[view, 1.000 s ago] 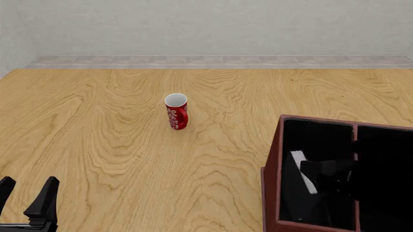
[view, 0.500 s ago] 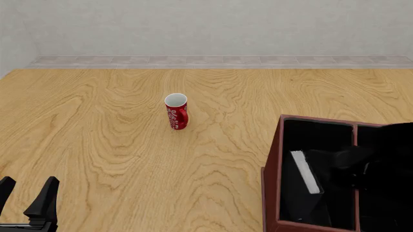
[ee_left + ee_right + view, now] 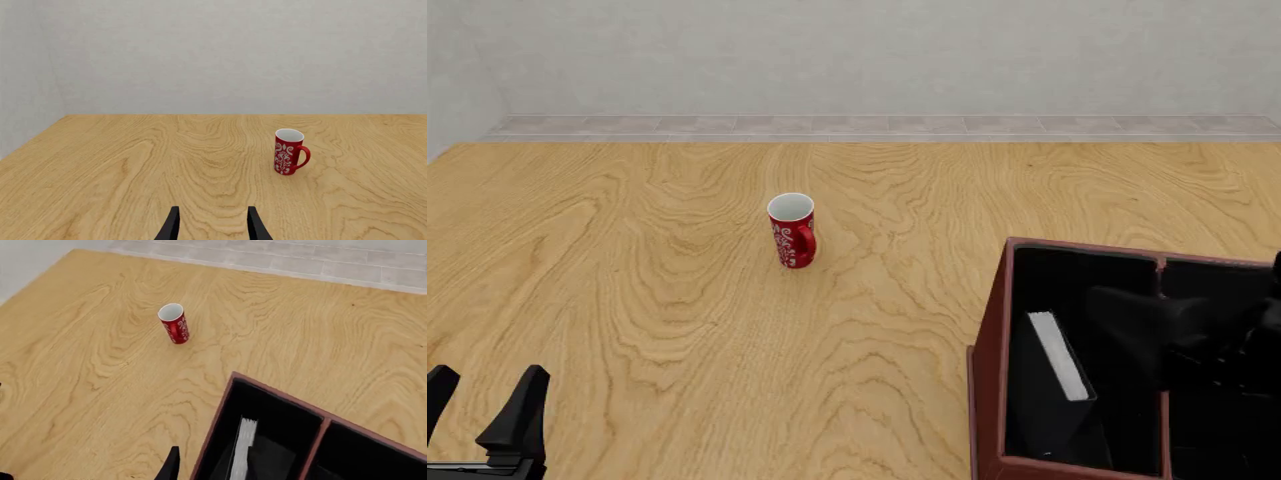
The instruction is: Pick up the book and place it in the left compartment of the caddy.
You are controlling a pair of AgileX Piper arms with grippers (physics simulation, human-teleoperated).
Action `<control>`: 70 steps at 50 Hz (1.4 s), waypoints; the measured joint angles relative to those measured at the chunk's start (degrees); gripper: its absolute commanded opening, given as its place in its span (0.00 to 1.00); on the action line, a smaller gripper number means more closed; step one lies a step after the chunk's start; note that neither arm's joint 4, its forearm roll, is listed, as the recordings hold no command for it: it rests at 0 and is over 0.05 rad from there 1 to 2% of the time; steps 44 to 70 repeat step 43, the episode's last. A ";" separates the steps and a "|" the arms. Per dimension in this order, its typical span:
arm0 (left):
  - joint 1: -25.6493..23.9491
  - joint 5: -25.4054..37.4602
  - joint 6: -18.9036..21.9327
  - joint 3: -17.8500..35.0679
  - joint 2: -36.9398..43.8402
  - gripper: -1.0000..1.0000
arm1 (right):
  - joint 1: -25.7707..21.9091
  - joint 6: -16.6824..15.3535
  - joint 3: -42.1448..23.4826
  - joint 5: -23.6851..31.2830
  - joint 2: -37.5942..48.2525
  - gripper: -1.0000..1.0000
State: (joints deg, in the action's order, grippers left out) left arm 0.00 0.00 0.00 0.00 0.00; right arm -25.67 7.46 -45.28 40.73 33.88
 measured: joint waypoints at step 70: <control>0.00 0.00 0.00 0.00 0.00 1.00 | -9.09 -7.56 -7.11 -2.88 -6.96 1.00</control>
